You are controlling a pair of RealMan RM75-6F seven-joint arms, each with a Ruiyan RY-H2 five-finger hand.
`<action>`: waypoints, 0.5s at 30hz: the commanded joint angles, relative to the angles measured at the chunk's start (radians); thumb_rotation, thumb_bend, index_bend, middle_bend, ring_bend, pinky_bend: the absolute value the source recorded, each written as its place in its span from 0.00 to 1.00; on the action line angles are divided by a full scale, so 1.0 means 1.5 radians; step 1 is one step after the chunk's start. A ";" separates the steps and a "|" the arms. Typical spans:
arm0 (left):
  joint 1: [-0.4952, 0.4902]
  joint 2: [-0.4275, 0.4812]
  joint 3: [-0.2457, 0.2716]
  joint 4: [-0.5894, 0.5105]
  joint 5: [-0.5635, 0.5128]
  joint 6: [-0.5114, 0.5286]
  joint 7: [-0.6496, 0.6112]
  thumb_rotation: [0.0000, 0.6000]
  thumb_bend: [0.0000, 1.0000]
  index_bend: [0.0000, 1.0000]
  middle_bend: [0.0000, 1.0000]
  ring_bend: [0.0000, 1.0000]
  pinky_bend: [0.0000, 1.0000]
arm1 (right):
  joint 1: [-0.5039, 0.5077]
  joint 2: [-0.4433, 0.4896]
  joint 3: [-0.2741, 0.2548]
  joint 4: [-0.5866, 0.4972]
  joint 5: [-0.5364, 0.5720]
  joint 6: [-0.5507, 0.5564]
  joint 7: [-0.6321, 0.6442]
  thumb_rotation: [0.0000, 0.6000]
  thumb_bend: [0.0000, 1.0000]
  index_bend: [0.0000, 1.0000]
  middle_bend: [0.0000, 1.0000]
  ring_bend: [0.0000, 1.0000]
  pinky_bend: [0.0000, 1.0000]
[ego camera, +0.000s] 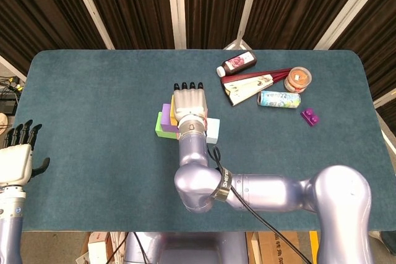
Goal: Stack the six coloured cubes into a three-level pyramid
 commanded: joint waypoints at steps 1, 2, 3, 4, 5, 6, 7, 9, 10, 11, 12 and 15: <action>0.000 0.000 0.000 0.001 0.000 0.000 0.000 1.00 0.37 0.12 0.00 0.00 0.00 | -0.003 0.005 0.004 -0.008 -0.001 -0.002 0.003 1.00 0.29 0.00 0.05 0.00 0.00; 0.000 -0.001 -0.001 0.001 0.000 0.000 -0.001 1.00 0.37 0.12 0.00 0.00 0.00 | -0.004 0.006 0.006 -0.012 -0.004 -0.003 0.007 1.00 0.29 0.00 0.04 0.00 0.00; 0.000 -0.001 -0.001 0.002 0.001 0.001 -0.002 1.00 0.37 0.12 0.00 0.00 0.00 | -0.007 0.009 0.008 -0.018 -0.010 -0.004 0.015 1.00 0.29 0.00 0.04 0.00 0.00; 0.000 -0.001 -0.001 0.003 0.001 0.001 -0.005 1.00 0.37 0.12 0.00 0.00 0.00 | -0.011 0.013 0.009 -0.026 -0.019 -0.003 0.023 1.00 0.29 0.00 0.03 0.00 0.00; 0.000 0.000 -0.002 0.003 0.002 0.001 -0.006 1.00 0.37 0.12 0.00 0.00 0.00 | -0.014 0.017 0.010 -0.034 -0.030 -0.002 0.031 1.00 0.29 0.00 0.03 0.00 0.00; 0.000 0.000 -0.002 0.004 0.002 0.002 -0.008 1.00 0.37 0.12 0.00 0.00 0.00 | -0.018 0.022 0.010 -0.044 -0.038 0.000 0.038 1.00 0.29 0.00 0.03 0.00 0.00; 0.000 0.000 -0.002 0.005 0.003 0.003 -0.010 1.00 0.37 0.12 0.00 0.00 0.00 | -0.024 0.029 0.010 -0.059 -0.052 0.004 0.050 1.00 0.29 0.00 0.03 0.00 0.00; 0.001 0.000 -0.003 0.007 0.005 0.004 -0.014 1.00 0.37 0.12 0.00 0.00 0.00 | -0.036 0.045 0.010 -0.087 -0.075 0.013 0.069 1.00 0.29 0.00 0.03 0.00 0.00; 0.001 0.000 -0.003 0.008 0.005 0.004 -0.015 1.00 0.37 0.12 0.00 0.00 0.00 | -0.042 0.051 0.010 -0.097 -0.080 0.016 0.075 1.00 0.29 0.00 0.03 0.00 0.00; 0.001 0.000 -0.003 0.009 0.008 0.005 -0.018 1.00 0.37 0.12 0.00 0.00 0.00 | -0.049 0.061 0.011 -0.113 -0.086 0.021 0.083 1.00 0.29 0.00 0.03 0.00 0.00; 0.000 0.000 -0.003 0.011 0.011 0.006 -0.020 1.00 0.37 0.12 0.00 0.00 0.00 | -0.057 0.070 0.012 -0.128 -0.091 0.026 0.090 1.00 0.29 0.00 0.03 0.00 0.00; 0.000 -0.001 -0.001 0.015 0.021 0.008 -0.027 1.00 0.37 0.12 0.00 0.00 0.00 | -0.080 0.099 0.010 -0.172 -0.100 0.037 0.104 1.00 0.29 0.00 0.03 0.00 0.00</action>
